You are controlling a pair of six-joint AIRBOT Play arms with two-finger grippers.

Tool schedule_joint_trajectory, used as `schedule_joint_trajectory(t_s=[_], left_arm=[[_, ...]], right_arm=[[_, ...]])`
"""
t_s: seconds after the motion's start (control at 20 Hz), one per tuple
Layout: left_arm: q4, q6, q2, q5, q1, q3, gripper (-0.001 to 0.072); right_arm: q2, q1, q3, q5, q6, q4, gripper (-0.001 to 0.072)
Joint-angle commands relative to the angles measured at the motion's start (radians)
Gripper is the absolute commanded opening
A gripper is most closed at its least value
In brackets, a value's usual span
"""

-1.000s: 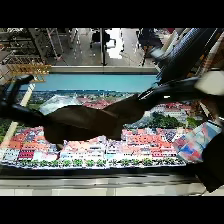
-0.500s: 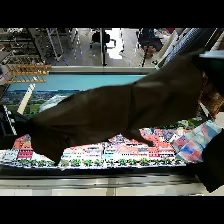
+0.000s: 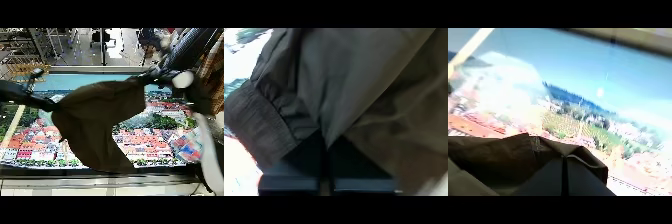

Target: Fold the clothes and pants, and hang the long-sleeved shirts on hangers.

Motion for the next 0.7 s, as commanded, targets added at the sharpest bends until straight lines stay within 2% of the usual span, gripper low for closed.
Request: schedule_joint_trajectory(t_s=[0.0, 0.05, 0.1, 0.2, 0.25, 0.35, 0.45, 0.5, 0.55, 0.65], left_arm=[[0.002, -0.07, -0.242, -0.292, 0.006, 0.002, 0.0418], [0.01, -0.105, -0.254, -0.322, 0.017, 0.003, 0.0632], [0.022, -0.15, -0.252, -0.327, 0.033, 0.005, 0.0668], [0.069, -0.261, -0.235, -0.27, 0.072, 0.009, 0.0668], [0.088, -0.297, -0.229, -0.21, 0.092, 0.009, 0.0667], [0.108, -0.357, -0.229, -0.038, 0.122, 0.006, 0.0582], [0.108, -0.406, -0.229, 0.098, 0.13, -0.021, 0.0581], [0.107, -0.414, -0.227, 0.141, 0.127, -0.044, 0.0579], [0.107, -0.414, -0.219, 0.168, 0.121, -0.076, 0.0548], [0.107, -0.414, -0.18, 0.172, 0.11, -0.158, 0.0545]], right_arm=[[-0.282, -0.038, 0.06, -0.147, 0.059, 0.159, 0.0256], [-0.309, -0.055, 0.095, -0.111, 0.098, 0.161, 0.0445], [-0.312, -0.078, 0.115, -0.067, 0.117, 0.161, 0.0507], [-0.294, -0.13, 0.145, 0.107, 0.117, 0.163, 0.052], [-0.285, -0.152, 0.149, 0.243, 0.11, 0.166, 0.052], [-0.28, -0.161, 0.138, 0.583, 0.107, 0.175, 0.052], [-0.278, -0.11, 0.054, 0.894, 0.108, 0.193, 0.052], [-0.272, -0.064, -0.017, 0.978, 0.108, 0.194, 0.052], [-0.262, -0.013, -0.089, 0.999, 0.108, 0.194, 0.052], [-0.242, 0.105, -0.2, 0.952, 0.1, 0.162, 0.0522]])
